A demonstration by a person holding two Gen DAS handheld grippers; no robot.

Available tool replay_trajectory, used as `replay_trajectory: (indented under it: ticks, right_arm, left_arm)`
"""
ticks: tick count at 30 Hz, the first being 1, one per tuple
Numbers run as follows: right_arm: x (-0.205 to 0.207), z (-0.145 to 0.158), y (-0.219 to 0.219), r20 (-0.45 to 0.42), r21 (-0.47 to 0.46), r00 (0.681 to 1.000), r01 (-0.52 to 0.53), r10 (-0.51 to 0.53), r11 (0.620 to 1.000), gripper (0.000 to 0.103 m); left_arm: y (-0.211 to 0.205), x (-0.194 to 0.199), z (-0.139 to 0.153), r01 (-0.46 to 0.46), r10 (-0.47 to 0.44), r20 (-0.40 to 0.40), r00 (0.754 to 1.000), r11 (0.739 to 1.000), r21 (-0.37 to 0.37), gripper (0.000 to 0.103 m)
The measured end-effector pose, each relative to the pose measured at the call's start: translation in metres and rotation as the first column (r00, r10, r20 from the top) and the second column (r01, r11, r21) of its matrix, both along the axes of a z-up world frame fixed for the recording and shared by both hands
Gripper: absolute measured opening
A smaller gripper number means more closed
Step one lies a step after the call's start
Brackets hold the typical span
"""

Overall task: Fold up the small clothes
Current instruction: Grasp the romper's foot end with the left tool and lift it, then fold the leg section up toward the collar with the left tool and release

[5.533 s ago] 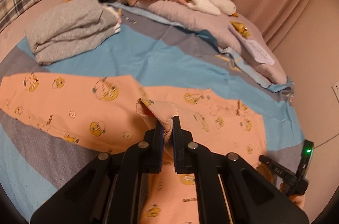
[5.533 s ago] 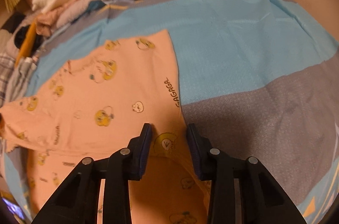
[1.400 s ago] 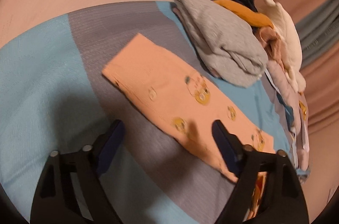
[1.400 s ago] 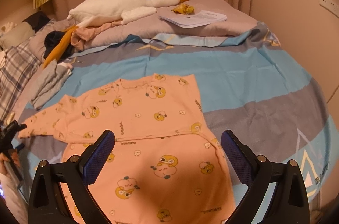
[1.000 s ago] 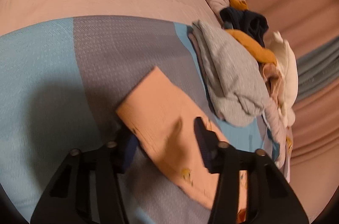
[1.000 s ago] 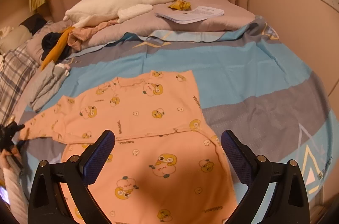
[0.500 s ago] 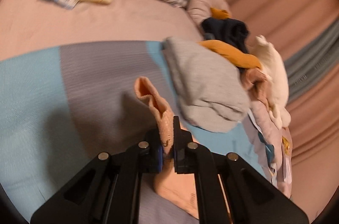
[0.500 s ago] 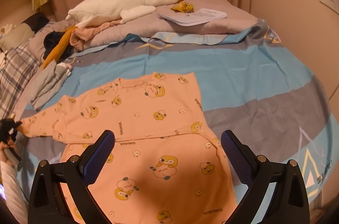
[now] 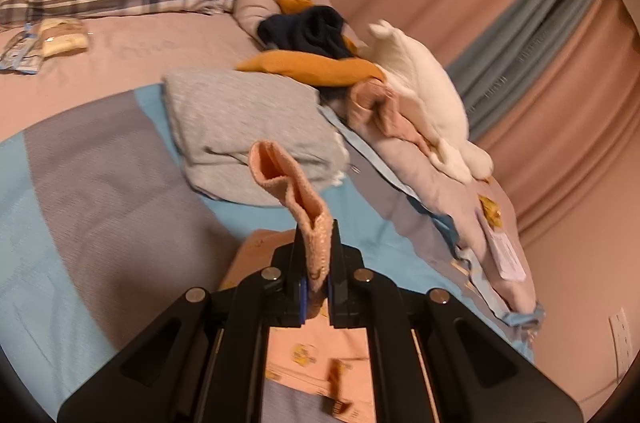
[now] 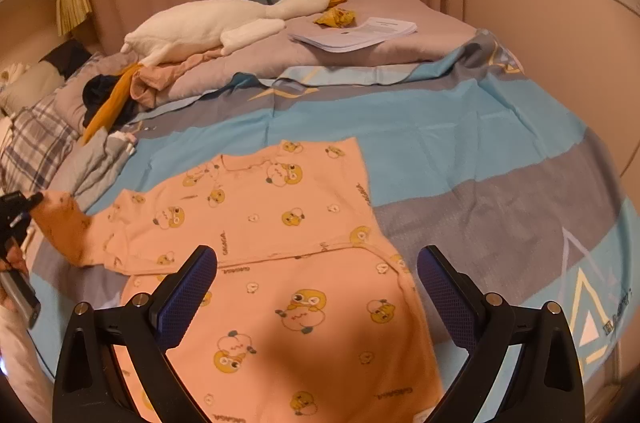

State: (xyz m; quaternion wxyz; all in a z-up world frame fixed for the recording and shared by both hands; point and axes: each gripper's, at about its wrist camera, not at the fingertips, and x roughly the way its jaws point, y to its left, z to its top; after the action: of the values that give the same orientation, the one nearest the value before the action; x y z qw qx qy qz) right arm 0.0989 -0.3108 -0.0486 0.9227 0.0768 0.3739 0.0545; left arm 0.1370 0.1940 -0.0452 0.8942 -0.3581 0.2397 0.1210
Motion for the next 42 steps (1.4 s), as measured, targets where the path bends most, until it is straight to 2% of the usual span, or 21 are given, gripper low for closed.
replay_trajectory:
  ticks: [4,10,15,19,27,34,39,42]
  right_arm:
    - [-0.002,-0.002,-0.008,-0.002,0.015,1.000,0.012,-0.012,1.000,0.100]
    - [-0.004,-0.005,-0.016,-0.003,0.037,1.000,0.025,-0.025,0.999,0.100]
    - [-0.005,-0.008,-0.022,-0.008,0.048,0.999,0.031,-0.031,0.998,0.100]
    - [-0.007,-0.010,-0.028,-0.013,0.055,0.999,0.039,-0.038,0.998,0.100]
    - [-0.008,-0.014,-0.037,-0.020,0.067,0.998,0.059,-0.058,0.996,0.100]
    - [-0.009,-0.019,-0.044,-0.032,0.079,0.997,0.070,-0.067,0.994,0.100]
    - [-0.010,-0.020,-0.047,-0.039,0.079,0.997,0.075,-0.072,0.994,0.100]
    - [-0.010,-0.019,-0.049,-0.040,0.078,0.996,0.078,-0.075,0.994,0.100]
  left_arm:
    - [-0.024,0.008,0.004,0.057,-0.056,-0.013,0.998,0.998,0.034,0.006]
    - [-0.057,0.021,0.001,0.146,-0.144,-0.049,0.988,0.988,0.046,0.006]
    - [-0.089,0.034,-0.006,0.229,-0.222,-0.092,0.971,0.971,0.071,0.006]
    - [-0.117,0.045,-0.018,0.304,-0.292,-0.138,0.946,0.949,0.081,0.006]
    - [-0.158,0.057,-0.044,0.403,-0.373,-0.227,0.900,0.909,0.104,0.006]
    - [-0.169,0.068,-0.070,0.437,-0.394,-0.302,0.868,0.895,0.087,0.006]
    - [-0.174,0.072,-0.088,0.462,-0.401,-0.375,0.836,0.883,0.086,0.007]
    - [-0.173,0.072,-0.094,0.466,-0.406,-0.393,0.825,0.882,0.069,0.010]
